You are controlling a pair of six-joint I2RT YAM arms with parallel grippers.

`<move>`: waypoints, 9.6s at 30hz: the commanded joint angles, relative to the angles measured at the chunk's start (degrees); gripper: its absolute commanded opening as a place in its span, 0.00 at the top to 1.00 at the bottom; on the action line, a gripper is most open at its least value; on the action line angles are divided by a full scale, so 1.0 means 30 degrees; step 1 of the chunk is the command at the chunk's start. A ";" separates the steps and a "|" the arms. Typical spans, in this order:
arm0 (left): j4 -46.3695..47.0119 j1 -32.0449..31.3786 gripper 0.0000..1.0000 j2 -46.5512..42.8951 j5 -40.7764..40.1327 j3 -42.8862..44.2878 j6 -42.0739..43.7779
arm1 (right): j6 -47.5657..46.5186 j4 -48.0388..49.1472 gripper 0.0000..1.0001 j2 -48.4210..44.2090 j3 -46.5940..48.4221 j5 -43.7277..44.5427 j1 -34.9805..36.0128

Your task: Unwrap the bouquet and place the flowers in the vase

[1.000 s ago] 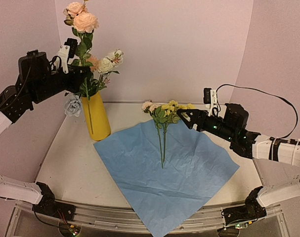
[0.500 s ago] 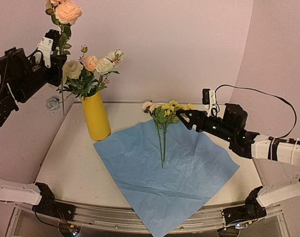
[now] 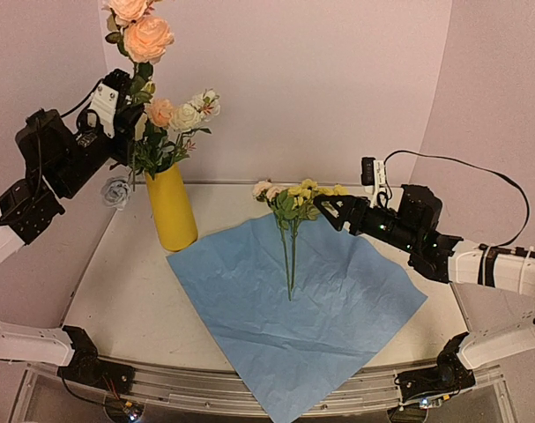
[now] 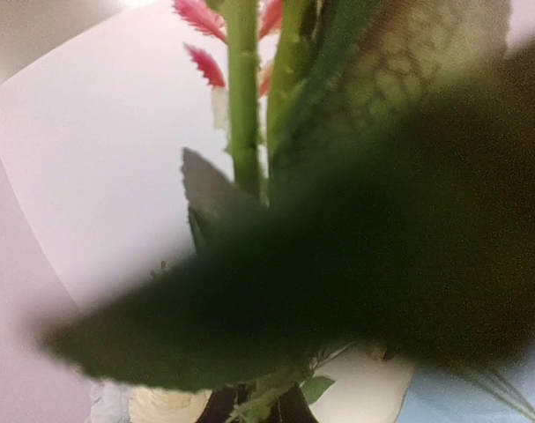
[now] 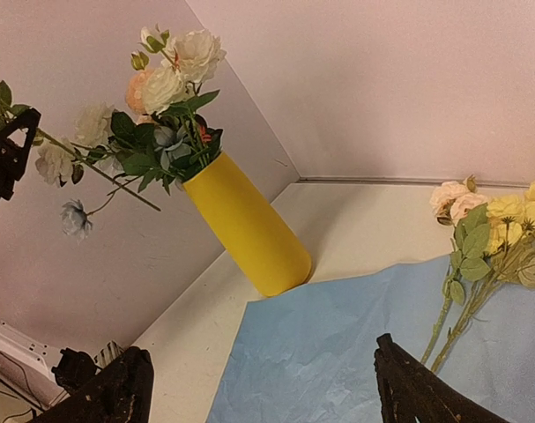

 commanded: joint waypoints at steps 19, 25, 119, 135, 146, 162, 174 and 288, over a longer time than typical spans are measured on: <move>0.6997 0.0239 1.00 0.1813 0.1368 0.0282 -0.0770 | 0.0037 0.0926 0.12 -0.0862 -0.0344 -0.0139 0.0128; 0.7492 0.0864 1.00 0.2481 0.1419 -0.0017 -0.0863 | -0.0028 0.0854 0.12 -0.0934 -0.0348 -0.0100 0.0121; -0.8555 0.3983 0.31 0.0966 0.3636 -0.3200 -1.8465 | 0.2576 -0.7556 0.37 0.9933 0.7636 0.5597 0.0099; -0.7014 0.2568 0.26 -0.3081 0.8000 -0.9341 -2.4888 | 0.2967 -1.0868 0.52 1.8460 1.4713 0.7790 0.0034; -0.3069 -0.0709 0.27 0.1004 0.6915 -0.8470 -2.4831 | 0.2946 -1.1273 1.00 1.5410 1.2704 0.9380 0.0033; -0.4081 -0.1124 0.25 -0.2105 0.0383 -0.7165 -2.3466 | 0.1922 -1.0809 1.00 0.9010 0.9210 1.0108 0.0034; -1.0151 -0.1116 0.24 -0.4871 -0.3491 -0.1236 -1.9275 | 0.1572 -0.9478 1.00 0.7928 0.8320 0.9459 0.0034; 0.3496 -0.8528 1.00 1.6500 -0.7340 0.8337 -0.2495 | -0.1901 -0.0614 0.07 -0.5452 -0.3369 0.6233 0.1820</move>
